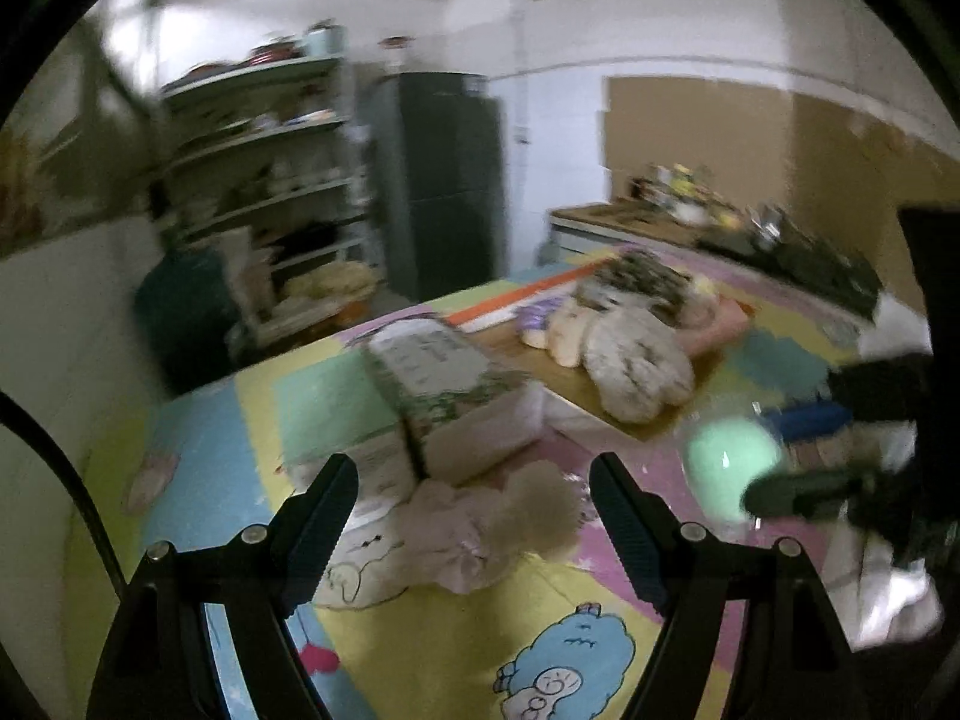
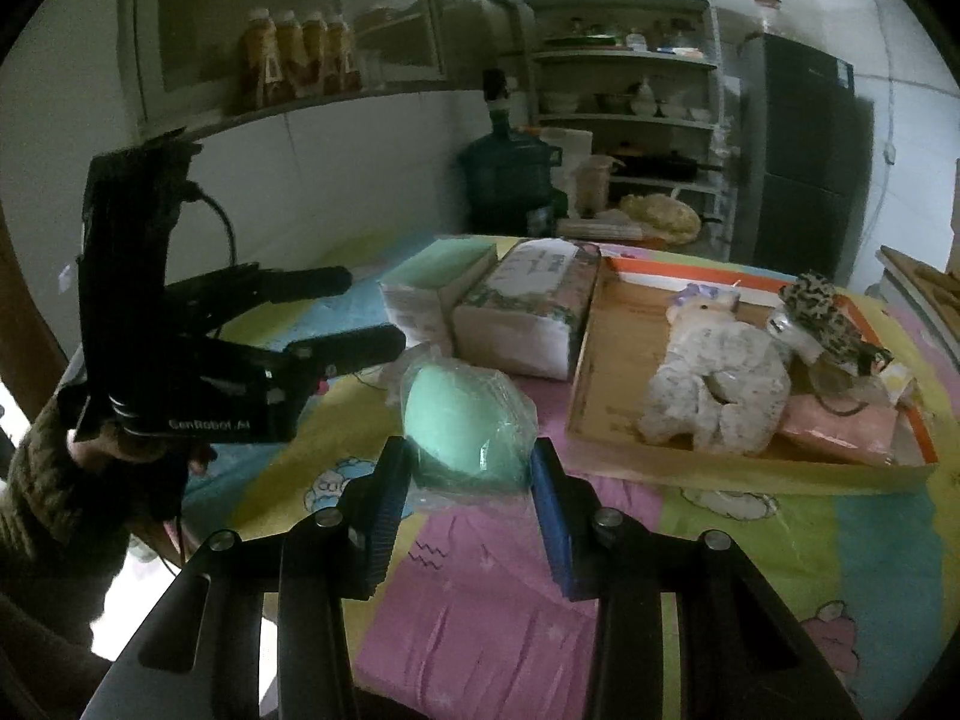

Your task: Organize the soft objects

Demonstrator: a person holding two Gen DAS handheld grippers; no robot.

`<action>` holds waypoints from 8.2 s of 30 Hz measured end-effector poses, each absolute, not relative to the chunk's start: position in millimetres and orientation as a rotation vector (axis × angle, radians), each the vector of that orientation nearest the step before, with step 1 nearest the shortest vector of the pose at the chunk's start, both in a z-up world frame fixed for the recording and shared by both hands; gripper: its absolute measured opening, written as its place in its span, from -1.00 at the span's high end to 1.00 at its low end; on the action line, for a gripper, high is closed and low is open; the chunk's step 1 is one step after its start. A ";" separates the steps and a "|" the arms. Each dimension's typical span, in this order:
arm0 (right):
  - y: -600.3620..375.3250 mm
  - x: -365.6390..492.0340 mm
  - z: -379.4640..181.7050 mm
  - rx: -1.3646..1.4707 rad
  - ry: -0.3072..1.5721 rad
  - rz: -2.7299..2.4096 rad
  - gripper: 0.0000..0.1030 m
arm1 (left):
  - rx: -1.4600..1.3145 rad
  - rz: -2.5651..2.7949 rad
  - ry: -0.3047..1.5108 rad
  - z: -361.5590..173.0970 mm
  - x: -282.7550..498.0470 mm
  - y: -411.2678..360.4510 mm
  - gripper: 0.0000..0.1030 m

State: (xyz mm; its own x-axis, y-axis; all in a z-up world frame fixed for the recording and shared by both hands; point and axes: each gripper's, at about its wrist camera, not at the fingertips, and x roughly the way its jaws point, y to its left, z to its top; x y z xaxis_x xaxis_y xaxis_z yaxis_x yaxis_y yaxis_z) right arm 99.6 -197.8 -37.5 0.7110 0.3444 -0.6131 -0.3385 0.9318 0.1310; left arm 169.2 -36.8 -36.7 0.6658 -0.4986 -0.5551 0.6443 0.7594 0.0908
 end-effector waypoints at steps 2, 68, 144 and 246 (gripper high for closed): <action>-200.4 98.4 -37.8 0.013 0.679 0.379 0.19 | 0.376 -0.732 0.531 -38.9 166.8 -39.6 -0.54; -304.9 99.4 -19.2 0.140 0.567 0.187 0.19 | 0.189 -0.703 0.625 -9.7 170.9 -123.5 0.24; -412.5 222.0 -53.9 0.144 0.653 0.183 0.18 | 0.140 -0.522 0.742 -60.0 297.0 -294.4 0.24; -323.4 119.5 3.0 0.131 0.482 0.056 -0.44 | -0.018 -0.224 0.538 23.7 144.5 -150.6 -0.46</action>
